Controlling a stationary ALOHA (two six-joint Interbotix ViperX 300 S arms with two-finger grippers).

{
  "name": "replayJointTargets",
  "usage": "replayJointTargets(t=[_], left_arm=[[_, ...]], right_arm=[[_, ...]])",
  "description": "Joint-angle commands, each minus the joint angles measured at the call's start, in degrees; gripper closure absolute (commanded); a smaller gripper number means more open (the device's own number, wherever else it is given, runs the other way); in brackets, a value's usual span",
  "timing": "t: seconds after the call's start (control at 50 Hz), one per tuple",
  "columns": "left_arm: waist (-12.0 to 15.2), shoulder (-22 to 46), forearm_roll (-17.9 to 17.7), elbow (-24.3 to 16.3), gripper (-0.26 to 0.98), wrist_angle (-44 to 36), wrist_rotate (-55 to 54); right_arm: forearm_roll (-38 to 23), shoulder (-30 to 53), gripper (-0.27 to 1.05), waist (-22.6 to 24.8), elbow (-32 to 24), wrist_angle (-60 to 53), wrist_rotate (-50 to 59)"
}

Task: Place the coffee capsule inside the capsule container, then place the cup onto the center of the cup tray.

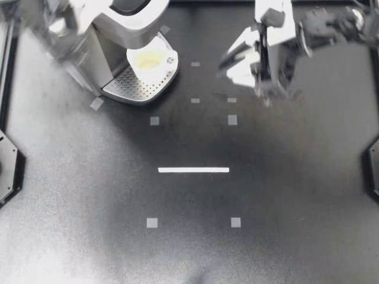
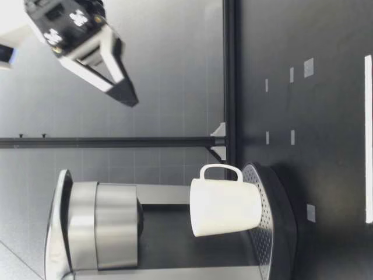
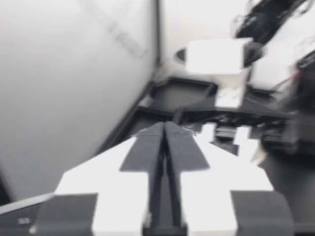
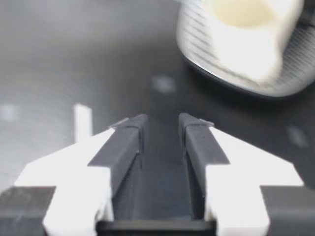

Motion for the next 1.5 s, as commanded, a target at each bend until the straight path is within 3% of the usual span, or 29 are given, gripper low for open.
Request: replayJointTargets(t=[0.0, 0.28, 0.42, 0.62, 0.94, 1.48], left_arm=[[-1.76, -2.29, 0.09, 2.55, 0.63, -5.10, -1.32], [-3.52, -5.71, 0.00, 12.39, 0.63, -16.88, -3.69], [-3.96, -6.33, 0.09, 13.89, 0.63, -18.98, -4.66], [-7.73, -5.80, 0.09, 15.64, 0.63, -20.92, -5.01], [-10.90, -4.31, 0.09, 18.98, 0.63, -24.52, -5.27], [-10.99, -2.81, 0.09, 20.74, 0.63, -26.46, -4.57]], right_arm=[[1.32, -3.69, 0.37, 2.37, 0.88, -3.34, -0.09], [2.46, -13.36, 0.38, 15.21, 8.35, -25.49, 0.18], [2.46, -16.96, 0.38, 20.92, 10.99, -34.28, 0.88], [2.20, -19.07, 0.38, 26.89, 13.10, -41.48, 3.25], [1.85, -19.42, 0.38, 28.92, 12.57, -42.80, 3.52], [1.85, -19.86, 0.38, 29.00, 12.22, -42.80, 3.60]])
